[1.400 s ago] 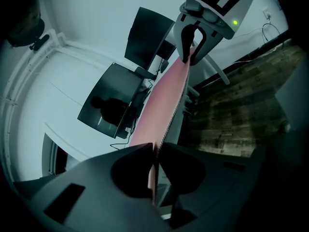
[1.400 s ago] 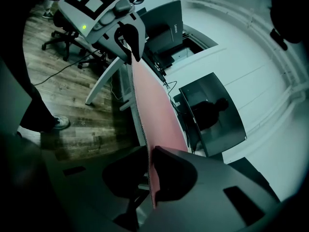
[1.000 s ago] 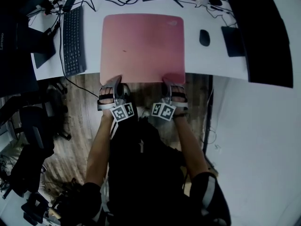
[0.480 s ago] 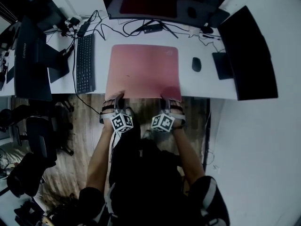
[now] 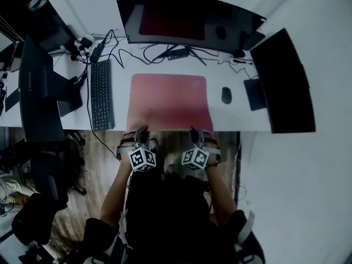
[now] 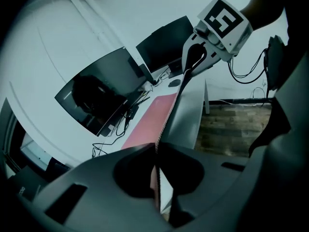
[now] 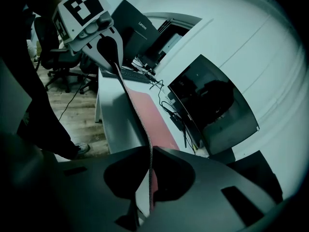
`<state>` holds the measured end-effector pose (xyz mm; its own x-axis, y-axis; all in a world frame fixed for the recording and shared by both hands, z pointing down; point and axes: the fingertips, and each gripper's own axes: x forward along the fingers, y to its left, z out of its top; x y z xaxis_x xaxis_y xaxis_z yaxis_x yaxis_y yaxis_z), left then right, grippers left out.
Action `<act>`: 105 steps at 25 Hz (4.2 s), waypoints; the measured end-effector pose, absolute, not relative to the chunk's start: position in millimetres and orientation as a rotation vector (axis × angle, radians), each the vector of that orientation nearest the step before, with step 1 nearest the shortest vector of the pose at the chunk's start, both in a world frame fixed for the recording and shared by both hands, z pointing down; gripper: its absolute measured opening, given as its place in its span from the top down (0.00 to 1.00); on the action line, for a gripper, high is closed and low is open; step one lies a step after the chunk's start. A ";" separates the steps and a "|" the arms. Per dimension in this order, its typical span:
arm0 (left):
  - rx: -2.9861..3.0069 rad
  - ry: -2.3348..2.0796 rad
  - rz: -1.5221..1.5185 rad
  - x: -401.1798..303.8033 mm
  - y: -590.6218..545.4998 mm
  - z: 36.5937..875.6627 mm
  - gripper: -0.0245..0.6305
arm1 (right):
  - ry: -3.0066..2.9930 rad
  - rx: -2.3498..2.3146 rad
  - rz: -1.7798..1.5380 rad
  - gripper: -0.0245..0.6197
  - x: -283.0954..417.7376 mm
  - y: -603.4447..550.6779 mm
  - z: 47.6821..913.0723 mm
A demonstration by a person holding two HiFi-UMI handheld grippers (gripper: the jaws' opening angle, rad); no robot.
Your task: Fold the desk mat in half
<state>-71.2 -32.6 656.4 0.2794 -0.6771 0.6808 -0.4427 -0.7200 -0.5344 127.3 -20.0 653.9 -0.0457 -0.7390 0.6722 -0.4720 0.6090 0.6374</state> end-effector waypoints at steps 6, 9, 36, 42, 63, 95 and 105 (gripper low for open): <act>-2.416 0.917 -1.413 -69.4 -41.1 629.5 0.93 | -1.689 1.035 -0.215 0.93 129.8 -31.6 630.2; -2.452 0.900 -1.372 -69.6 -54.2 613.4 0.93 | -1.694 1.065 -0.201 0.93 129.1 -42.9 616.9; -2.408 1.063 -1.292 -67.2 -228.8 574.0 0.93 | -1.764 1.105 -0.231 0.93 129.5 -218.0 580.7; -2.367 1.165 -1.292 -69.1 -272.8 581.9 0.93 | -1.767 1.133 -0.246 0.93 125.6 -266.4 582.5; -2.294 1.250 -1.296 -64.1 -385.6 653.3 0.93 | -1.688 1.083 -0.301 0.93 130.4 -381.4 653.0; -2.206 1.425 -1.488 -78.9 -449.9 741.3 0.64 | -1.627 1.100 -0.282 0.75 145.7 -447.6 740.6; -2.322 1.583 -1.378 -96.6 -427.3 697.3 0.64 | -1.657 1.176 -0.239 0.75 145.4 -419.6 716.4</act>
